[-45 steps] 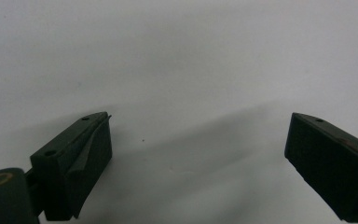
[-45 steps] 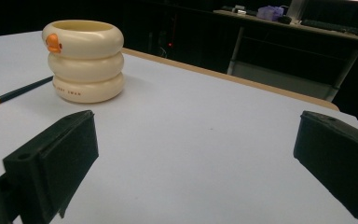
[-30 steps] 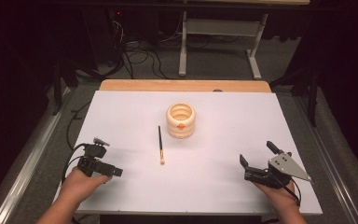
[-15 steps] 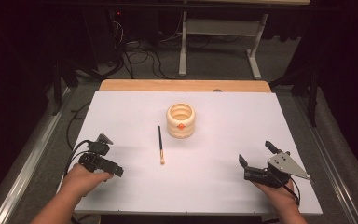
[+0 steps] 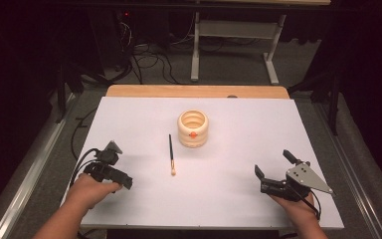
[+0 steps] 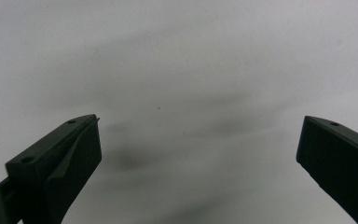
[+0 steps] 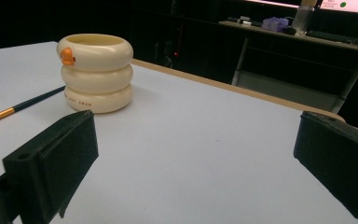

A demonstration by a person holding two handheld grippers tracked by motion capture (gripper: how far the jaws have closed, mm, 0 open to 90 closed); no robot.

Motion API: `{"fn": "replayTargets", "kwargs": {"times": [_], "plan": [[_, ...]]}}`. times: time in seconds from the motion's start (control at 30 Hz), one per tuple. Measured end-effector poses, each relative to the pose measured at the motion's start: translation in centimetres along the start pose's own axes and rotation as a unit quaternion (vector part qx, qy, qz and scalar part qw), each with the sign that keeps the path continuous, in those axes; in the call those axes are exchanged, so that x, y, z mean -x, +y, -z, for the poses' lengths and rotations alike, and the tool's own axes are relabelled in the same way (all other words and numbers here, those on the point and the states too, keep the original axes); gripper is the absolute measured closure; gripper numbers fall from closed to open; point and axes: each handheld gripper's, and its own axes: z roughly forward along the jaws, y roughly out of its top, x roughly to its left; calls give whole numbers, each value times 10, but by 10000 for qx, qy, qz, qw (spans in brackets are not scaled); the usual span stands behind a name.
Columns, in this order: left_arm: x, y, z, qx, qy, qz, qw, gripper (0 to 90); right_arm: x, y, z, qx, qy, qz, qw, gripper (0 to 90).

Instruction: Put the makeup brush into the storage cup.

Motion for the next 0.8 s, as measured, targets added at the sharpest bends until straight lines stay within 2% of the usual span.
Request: {"fn": "replayTargets", "kwargs": {"times": [0.2,0.33,0.43,0.63,0.8], "plan": [[6,1,8,105,-114,56,9999,6,1,2,2,6,-83,-9,10000,12],[12,4,11,140,-66,28,9999,6,2,3,3,6,-128,-17,9999,11],[16,9,13,209,-68,84,9997,6,2,3,3,29,-136,-22,9999,11],[28,20,12,238,-246,52,9994,7,3,3,3,51,-142,-41,9999,12],[38,32,13,187,-291,10,9994,7,4,2,3,29,-126,-62,9999,12]]}}
